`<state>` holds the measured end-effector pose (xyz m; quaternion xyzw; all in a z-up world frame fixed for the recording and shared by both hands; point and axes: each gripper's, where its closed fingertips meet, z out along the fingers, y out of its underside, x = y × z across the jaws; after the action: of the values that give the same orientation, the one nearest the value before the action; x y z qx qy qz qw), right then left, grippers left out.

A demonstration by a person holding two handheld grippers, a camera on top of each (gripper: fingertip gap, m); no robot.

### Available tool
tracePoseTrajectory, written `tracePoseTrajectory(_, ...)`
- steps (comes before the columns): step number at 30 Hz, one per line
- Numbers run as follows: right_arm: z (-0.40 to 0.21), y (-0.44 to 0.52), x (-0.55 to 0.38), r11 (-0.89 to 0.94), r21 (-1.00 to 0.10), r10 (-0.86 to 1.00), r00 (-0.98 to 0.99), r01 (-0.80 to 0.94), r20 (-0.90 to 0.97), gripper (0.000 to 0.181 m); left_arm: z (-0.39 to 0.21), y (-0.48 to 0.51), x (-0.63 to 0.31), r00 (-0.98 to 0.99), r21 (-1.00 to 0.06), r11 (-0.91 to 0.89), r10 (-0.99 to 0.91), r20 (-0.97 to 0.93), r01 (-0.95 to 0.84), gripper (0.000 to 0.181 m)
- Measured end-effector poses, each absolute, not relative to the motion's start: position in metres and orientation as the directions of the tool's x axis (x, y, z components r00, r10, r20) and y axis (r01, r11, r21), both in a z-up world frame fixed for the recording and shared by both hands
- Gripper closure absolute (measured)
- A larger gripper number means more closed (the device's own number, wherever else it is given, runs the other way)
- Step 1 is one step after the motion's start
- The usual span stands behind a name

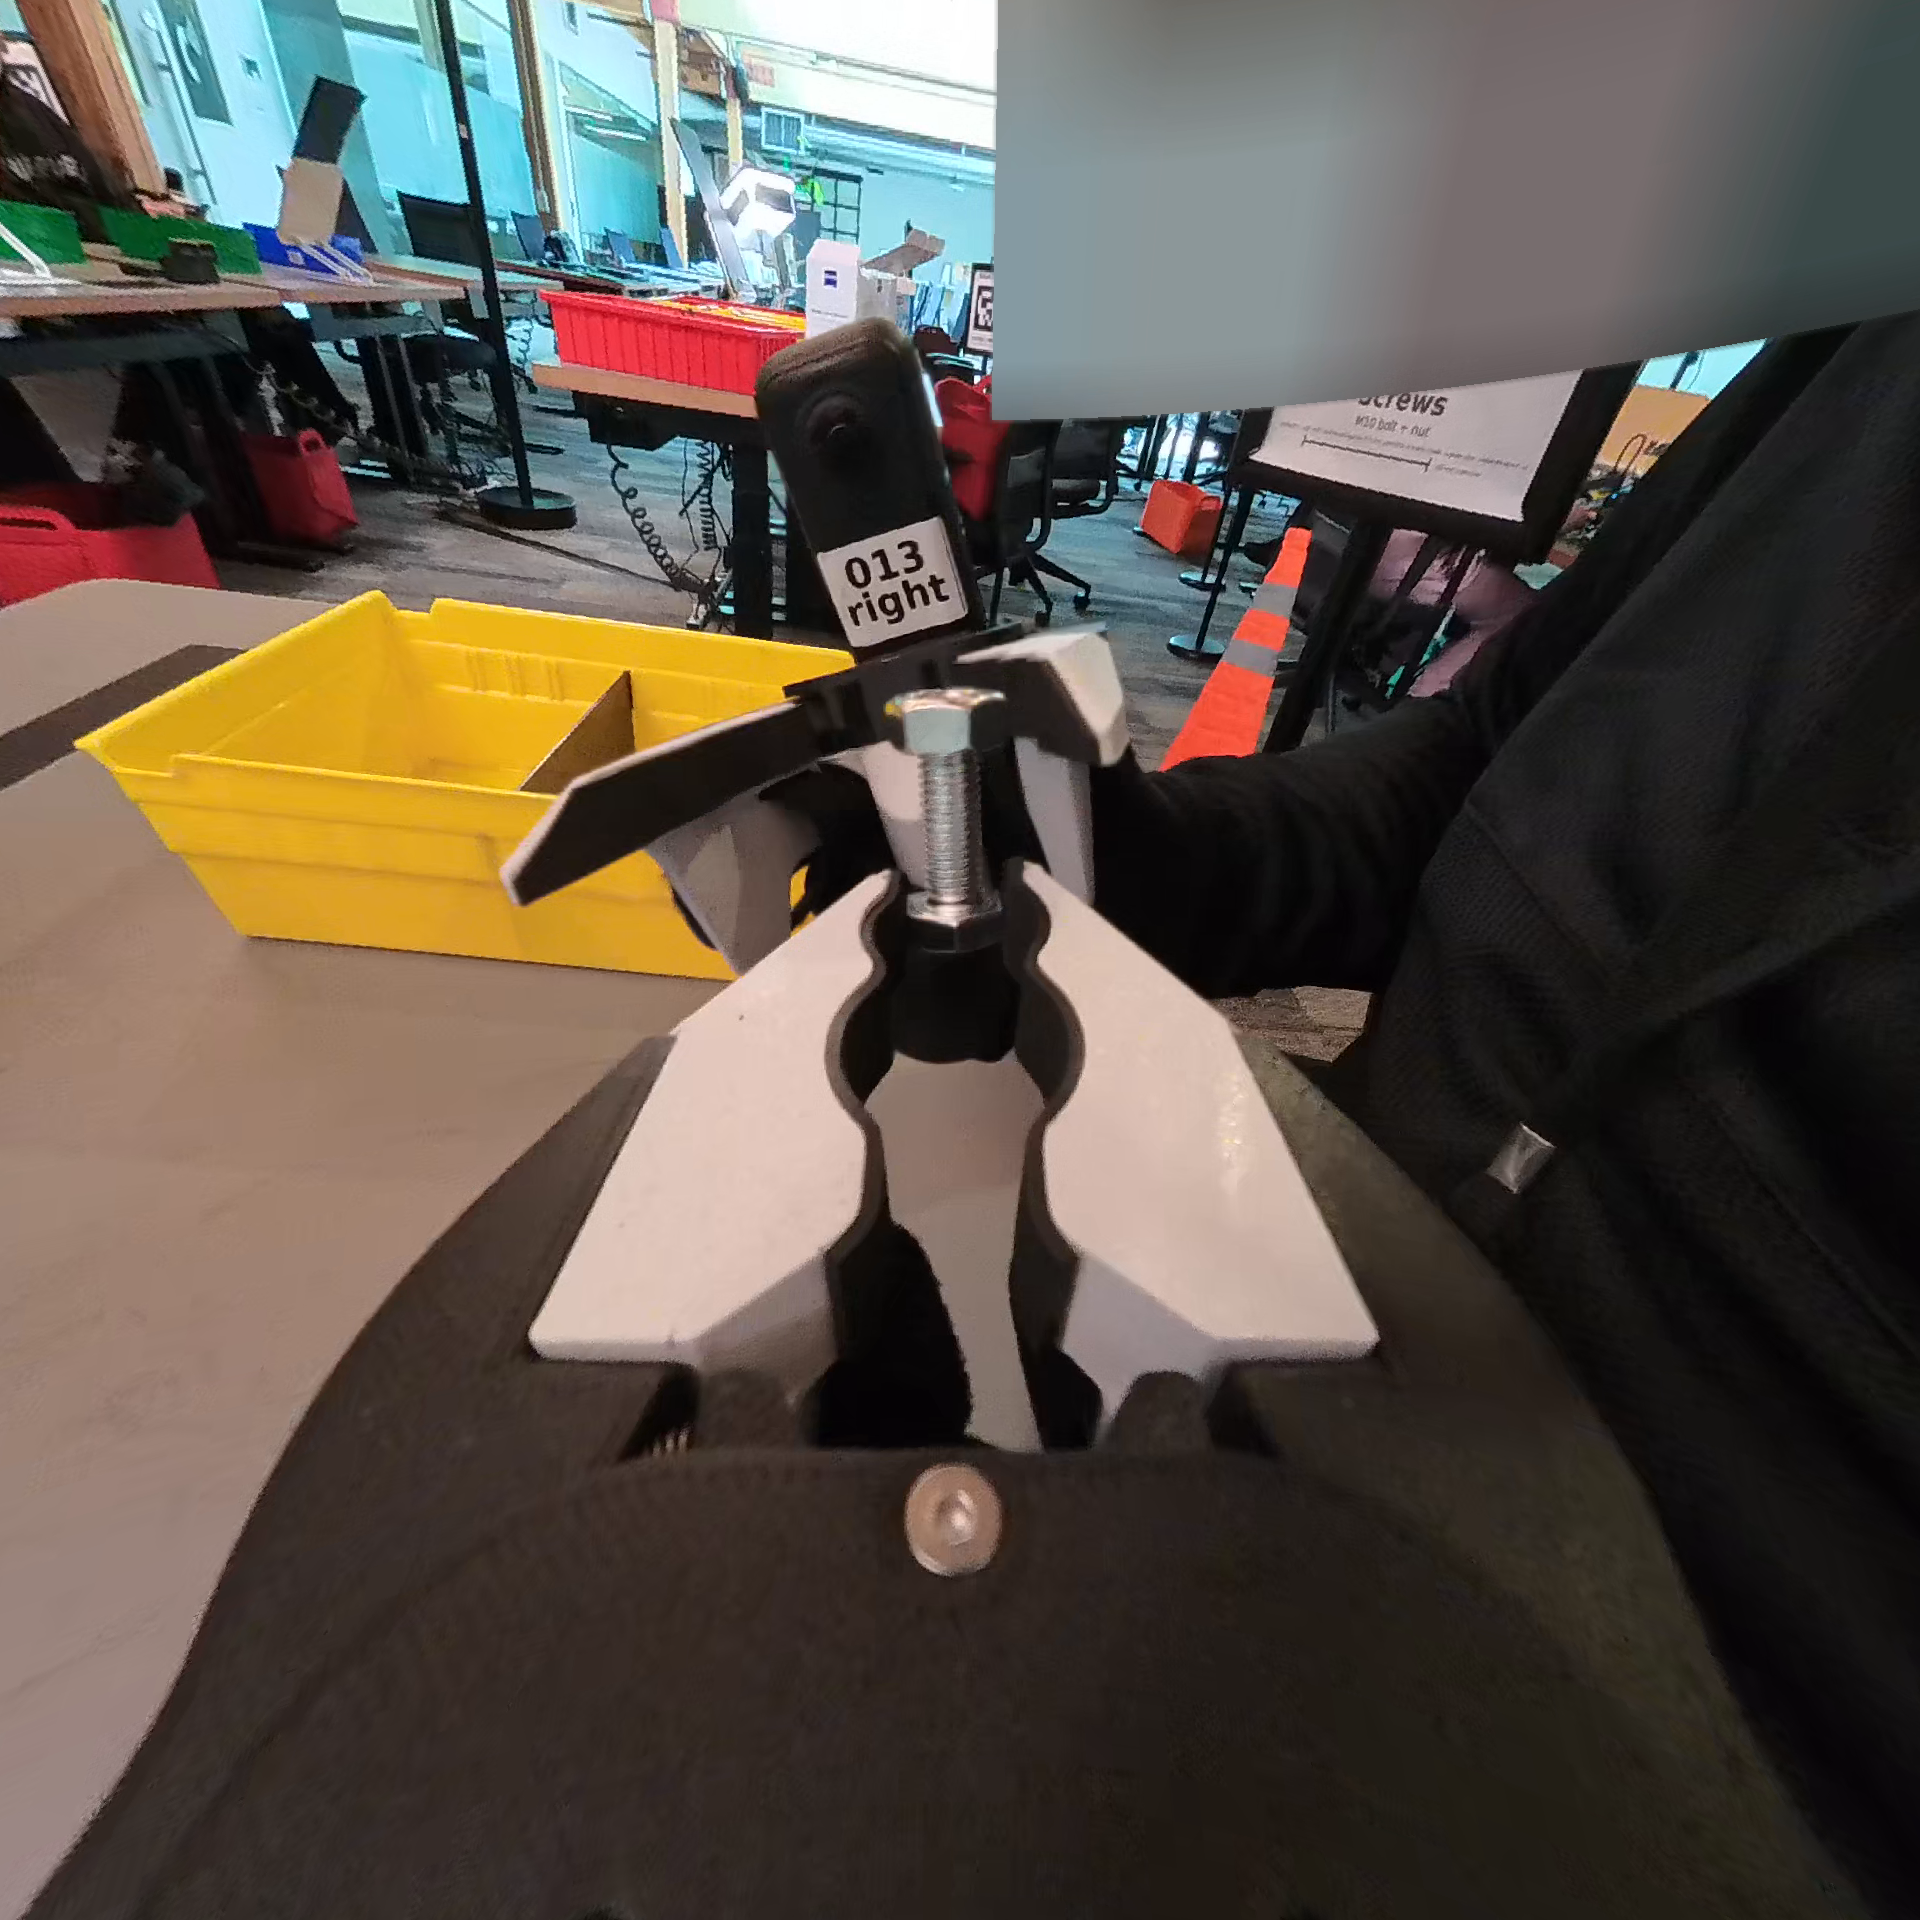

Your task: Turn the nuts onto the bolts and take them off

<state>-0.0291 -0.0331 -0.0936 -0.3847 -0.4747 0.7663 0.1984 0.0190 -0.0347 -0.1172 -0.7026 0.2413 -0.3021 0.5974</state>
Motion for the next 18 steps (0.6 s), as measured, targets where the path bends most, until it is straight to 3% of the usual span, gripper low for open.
tracePoseTrajectory(9, -0.096, -0.015, -0.030, -0.524, -0.850, 0.670, -0.586, 0.062, -0.456, 0.087, -0.109, -0.035, 0.015, 0.711, -0.988, -0.150, -0.690, 0.136, 0.043, 0.165)
tracePoseTrajectory(11, -0.098, -0.004, -0.030, -0.550, -0.833, 0.668, -0.569, 0.057, -0.480, 0.098, -0.105, -0.037, 0.012, 0.709, -0.989, -0.137, -0.692, 0.135, 0.055, 0.165)
tracePoseTrajectory(18, -0.094, -0.007, -0.027, -0.542, -0.839, 0.661, -0.591, 0.050, -0.463, 0.094, -0.109, -0.037, 0.013, 0.709, -0.988, -0.149, -0.691, 0.140, 0.050, 0.165)
